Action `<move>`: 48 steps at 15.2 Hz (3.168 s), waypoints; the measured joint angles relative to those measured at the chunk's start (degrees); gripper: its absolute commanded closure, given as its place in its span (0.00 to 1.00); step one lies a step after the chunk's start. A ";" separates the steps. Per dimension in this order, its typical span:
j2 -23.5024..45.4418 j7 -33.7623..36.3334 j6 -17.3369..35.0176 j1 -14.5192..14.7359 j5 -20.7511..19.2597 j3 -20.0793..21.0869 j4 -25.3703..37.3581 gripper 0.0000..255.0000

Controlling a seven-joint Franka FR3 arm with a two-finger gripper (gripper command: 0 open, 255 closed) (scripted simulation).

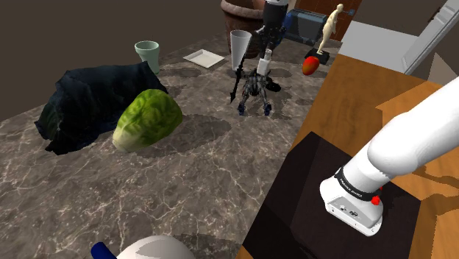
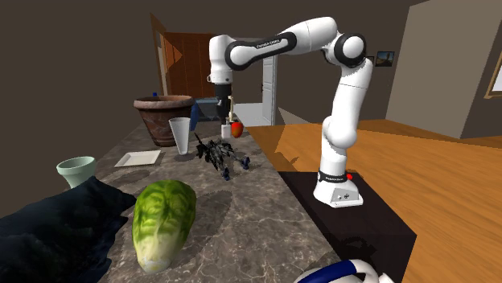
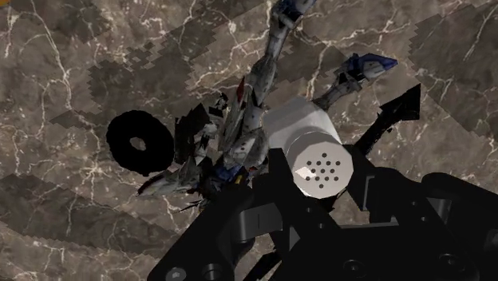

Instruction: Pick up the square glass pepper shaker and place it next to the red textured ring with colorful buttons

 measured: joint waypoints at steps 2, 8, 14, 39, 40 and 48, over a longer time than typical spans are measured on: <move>0.03 -2.35 0.69 -1.04 -0.29 -1.43 -0.58 1.00; 1.60 -10.88 0.62 -4.81 -1.29 -6.52 1.41 1.00; 5.55 -18.85 0.39 -8.32 -1.55 -11.02 5.87 1.00; 18.77 -32.88 9.30 -15.21 0.95 -17.62 10.48 1.00; 19.01 -32.93 10.01 -15.24 1.00 -17.63 9.99 1.00; 20.89 -33.04 15.95 -15.32 1.46 -17.53 5.90 1.00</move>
